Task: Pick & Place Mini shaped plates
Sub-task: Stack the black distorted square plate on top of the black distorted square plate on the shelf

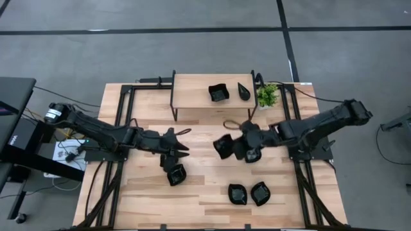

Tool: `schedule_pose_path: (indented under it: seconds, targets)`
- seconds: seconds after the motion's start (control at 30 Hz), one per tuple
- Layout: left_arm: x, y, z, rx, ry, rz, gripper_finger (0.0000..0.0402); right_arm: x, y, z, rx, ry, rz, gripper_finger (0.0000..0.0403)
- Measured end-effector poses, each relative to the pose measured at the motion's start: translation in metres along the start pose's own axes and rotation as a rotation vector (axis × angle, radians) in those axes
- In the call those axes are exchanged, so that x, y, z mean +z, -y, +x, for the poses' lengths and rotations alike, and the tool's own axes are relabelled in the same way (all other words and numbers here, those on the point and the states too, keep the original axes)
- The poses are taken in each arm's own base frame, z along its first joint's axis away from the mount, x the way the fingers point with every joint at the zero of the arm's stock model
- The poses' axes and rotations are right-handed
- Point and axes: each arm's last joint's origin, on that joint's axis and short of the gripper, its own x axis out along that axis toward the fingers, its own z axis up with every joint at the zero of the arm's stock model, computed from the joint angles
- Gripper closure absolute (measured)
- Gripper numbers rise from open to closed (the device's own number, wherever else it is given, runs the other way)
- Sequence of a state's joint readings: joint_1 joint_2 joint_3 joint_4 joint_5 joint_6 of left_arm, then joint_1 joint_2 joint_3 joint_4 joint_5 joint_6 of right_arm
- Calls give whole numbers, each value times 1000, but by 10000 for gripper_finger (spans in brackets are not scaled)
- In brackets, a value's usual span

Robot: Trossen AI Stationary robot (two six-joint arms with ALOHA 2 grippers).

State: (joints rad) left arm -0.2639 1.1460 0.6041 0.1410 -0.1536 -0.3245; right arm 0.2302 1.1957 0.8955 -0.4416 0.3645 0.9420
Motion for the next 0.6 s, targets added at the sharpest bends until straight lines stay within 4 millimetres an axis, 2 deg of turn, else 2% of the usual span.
schedule_pose_path:
  seconds: [0.37, 0.6]
  targets:
    - [21, -20, -21, 1, 98, 143, 289, 55, 6, -6, -27, 152, 71, 401]
    - [29, -40, -26, 132, 130, 156, 289, 97, 17, -16, -63, 250, 21, 401]
